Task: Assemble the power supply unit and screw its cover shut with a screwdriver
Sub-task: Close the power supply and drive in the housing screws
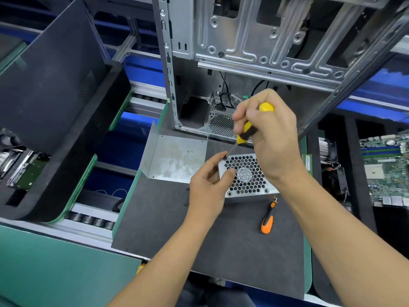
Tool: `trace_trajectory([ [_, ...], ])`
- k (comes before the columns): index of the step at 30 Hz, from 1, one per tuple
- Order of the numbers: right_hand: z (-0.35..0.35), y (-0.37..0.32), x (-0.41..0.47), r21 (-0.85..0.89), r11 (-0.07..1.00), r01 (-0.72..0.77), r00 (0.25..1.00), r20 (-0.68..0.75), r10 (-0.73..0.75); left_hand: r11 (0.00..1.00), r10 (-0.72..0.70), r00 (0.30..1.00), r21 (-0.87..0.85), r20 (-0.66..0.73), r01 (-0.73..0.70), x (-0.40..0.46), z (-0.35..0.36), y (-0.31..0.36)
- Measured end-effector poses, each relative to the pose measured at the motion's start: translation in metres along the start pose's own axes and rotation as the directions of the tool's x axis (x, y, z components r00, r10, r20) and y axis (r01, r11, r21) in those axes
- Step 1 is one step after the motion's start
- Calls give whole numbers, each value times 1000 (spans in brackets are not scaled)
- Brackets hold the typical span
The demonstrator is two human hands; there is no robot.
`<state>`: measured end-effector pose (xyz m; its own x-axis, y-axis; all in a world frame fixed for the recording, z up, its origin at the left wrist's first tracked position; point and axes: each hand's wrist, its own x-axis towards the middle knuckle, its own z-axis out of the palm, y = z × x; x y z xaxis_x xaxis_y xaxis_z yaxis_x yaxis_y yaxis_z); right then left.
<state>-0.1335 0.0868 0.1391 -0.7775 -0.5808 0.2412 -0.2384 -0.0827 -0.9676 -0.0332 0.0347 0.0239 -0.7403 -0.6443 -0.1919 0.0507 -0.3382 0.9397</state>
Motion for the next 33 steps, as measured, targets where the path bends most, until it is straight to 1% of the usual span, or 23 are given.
trace_trajectory([
  [1,-2,-2,-1,-165,986,33,999,32,-28,1000,-6,1000,3,-3,6,0,0,0],
  [2,-5,-5,-1,-340,937,84,996,65,-66,1000,-9,1000,12,-9,9,0,0,-1],
  [4,-12,-14,3,-605,769,204,978,152,-139,999,-26,1000,29,-16,26,1,-1,-4],
  [5,-16,-21,7,-685,686,244,969,202,-143,999,-45,999,24,-18,45,1,-1,-5],
  [7,-20,-37,14,-806,520,284,954,291,-70,997,-77,997,2,-15,77,1,-1,-7],
  [8,-19,-44,18,-865,405,296,948,318,-12,997,-80,997,-9,-9,80,1,0,-8],
  [9,-18,-49,21,-913,264,311,942,334,44,997,-77,997,-22,-3,77,1,0,-8],
  [10,-17,-53,24,-934,142,327,936,341,90,997,-75,997,-34,1,75,2,-1,-9],
  [11,-15,-59,26,-938,81,337,929,345,133,996,-74,997,-43,3,74,2,-1,-8],
  [12,-14,-64,28,-935,89,344,915,355,190,996,-73,997,-46,3,73,2,-1,-8],
  [15,-16,-76,35,-877,280,391,805,473,358,995,-75,997,-64,18,76,2,0,-8],
  [16,-16,-79,38,-864,291,411,775,499,388,994,-79,997,-70,22,81,2,1,-8],
  [17,-16,-81,40,-862,269,430,762,506,404,994,-81,996,-74,22,82,2,1,-9],
  [18,-15,-81,41,-864,215,455,759,502,414,994,-81,996,-75,23,83,2,1,-10],
  [21,-6,-80,37,-862,-60,504,807,445,390,995,-79,996,-59,40,81,2,-1,-10],
  [22,-2,-80,35,-856,-102,507,816,439,376,995,-78,996,-53,43,80,2,-1,-10],
  [23,0,-81,34,-857,-85,508,811,443,383,996,-76,996,-50,41,78,2,-1,-9],
  [24,2,-80,34,-864,-33,502,791,443,422,996,-73,997,-47,38,75,2,-2,-8],
  [26,1,-79,36,-849,66,525,716,482,504,997,-64,997,-43,39,65,2,-3,-8],
  [27,-1,-80,37,-825,67,562,683,508,525,997,-62,997,-43,44,64,1,-3,-8],
  [28,-4,-80,38,-805,35,592,676,519,523,997,-63,997,-43,51,65,1,-2,-7],
  [31,-8,-81,34,-788,-89,610,733,518,441,995,-78,995,-64,65,82,1,-2,-7],
  [33,-10,-77,30,-779,-170,603,759,496,421,994,-85,994,-70,63,89,3,-3,-6],
])
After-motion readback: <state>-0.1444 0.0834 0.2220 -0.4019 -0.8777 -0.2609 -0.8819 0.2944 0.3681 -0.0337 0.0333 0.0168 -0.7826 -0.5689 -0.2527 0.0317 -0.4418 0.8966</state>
